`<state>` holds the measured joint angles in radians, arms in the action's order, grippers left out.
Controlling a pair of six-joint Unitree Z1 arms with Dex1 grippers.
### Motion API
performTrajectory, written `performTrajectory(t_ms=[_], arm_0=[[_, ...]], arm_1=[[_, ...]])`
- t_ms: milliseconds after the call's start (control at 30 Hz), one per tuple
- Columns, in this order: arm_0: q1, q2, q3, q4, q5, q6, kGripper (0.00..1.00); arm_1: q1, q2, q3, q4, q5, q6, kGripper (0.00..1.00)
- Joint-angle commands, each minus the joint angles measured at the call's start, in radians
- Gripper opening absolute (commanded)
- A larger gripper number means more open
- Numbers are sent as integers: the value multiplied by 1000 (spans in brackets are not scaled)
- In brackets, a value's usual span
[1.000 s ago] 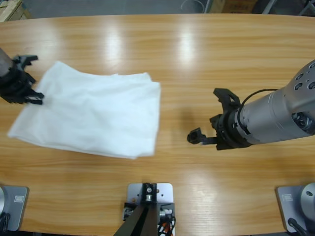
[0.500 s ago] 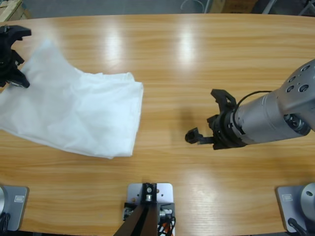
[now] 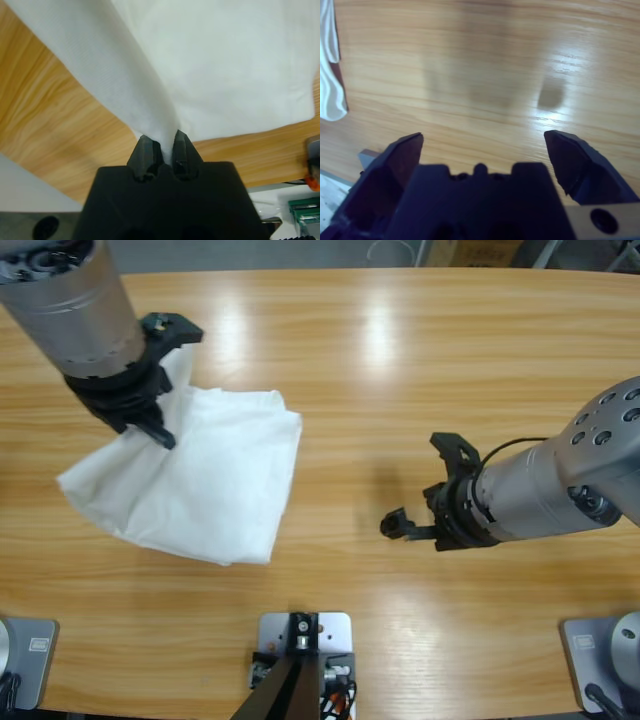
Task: Fold clothes
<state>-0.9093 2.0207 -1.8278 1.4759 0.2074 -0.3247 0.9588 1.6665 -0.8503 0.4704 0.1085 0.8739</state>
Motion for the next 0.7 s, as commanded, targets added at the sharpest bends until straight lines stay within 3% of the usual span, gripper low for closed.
performTrajectory(t_ms=[33, 633, 667, 700], arm_0=[[-76, 126, -121, 15, -65, -20, 0], [-223, 316, -314, 12, -152, -23, 0], [-230, 329, -331, 13, -152, -23, 42], [-238, 343, -344, 13, -153, -23, 387]], arm_1=[[11, 53, 28, -42, 36, 9, 987], [11, 60, 37, -44, 40, 5, 989], [11, 62, 37, -44, 42, 5, 991], [11, 62, 37, -44, 42, 5, 991]])
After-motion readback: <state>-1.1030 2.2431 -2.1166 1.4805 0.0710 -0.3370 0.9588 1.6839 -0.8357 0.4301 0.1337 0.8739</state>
